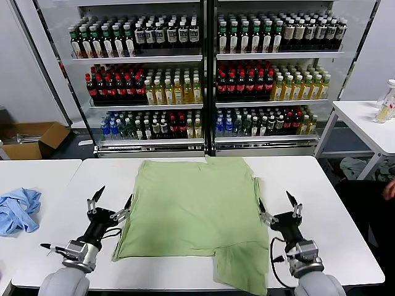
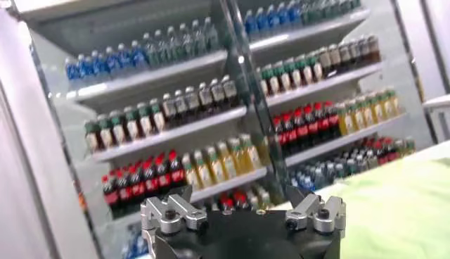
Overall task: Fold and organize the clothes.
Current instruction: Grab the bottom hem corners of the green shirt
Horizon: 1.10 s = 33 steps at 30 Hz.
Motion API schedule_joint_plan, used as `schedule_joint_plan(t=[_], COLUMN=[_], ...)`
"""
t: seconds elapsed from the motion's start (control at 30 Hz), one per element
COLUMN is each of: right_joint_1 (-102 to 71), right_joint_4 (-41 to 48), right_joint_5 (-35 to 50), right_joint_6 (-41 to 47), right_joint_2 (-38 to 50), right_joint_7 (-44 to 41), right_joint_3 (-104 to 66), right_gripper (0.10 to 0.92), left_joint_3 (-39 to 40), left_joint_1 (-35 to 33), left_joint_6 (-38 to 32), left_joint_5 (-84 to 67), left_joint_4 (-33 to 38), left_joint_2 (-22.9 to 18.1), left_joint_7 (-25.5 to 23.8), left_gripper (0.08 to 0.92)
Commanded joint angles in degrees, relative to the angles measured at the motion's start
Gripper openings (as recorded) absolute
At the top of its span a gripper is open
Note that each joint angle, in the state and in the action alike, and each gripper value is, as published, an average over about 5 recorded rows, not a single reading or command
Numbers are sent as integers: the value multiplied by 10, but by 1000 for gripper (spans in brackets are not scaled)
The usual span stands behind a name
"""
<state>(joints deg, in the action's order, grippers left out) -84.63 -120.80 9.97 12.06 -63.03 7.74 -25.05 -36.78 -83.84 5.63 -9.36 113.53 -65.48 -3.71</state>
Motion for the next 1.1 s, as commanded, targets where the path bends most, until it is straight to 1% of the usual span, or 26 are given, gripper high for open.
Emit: schedule_joint_plan(t=[0.03,0.23,0.4,0.67,1.1], right_joint_1=[-91,-116,-125,-127,-131], right_joint_4=[-44,-30,-27,-14,-3], right_joint_5=[43,39,43,46,65], right_joint_6=[4,3,3,2,0], right_joint_2=[53,59,58,51,43], right_joint_7=[8,20,28,40,74], right_joint_3=[18,41,50,83,99], right_gripper=[823,823,823,823,823], left_joint_3=[-18,-20,-13,0,6], left_joint_1=[-95,-143,-164,-165,-140], left_joint_6=[99,170,199,208,206], left_joint_5=[-64,-104,-107,-109,-116], left_joint_4=[51,96,107,88,64], left_joint_2=[31,42,44,39,25], left_joint_7=[36,48,59,74,83], left_gripper=[822,823,823,823,822])
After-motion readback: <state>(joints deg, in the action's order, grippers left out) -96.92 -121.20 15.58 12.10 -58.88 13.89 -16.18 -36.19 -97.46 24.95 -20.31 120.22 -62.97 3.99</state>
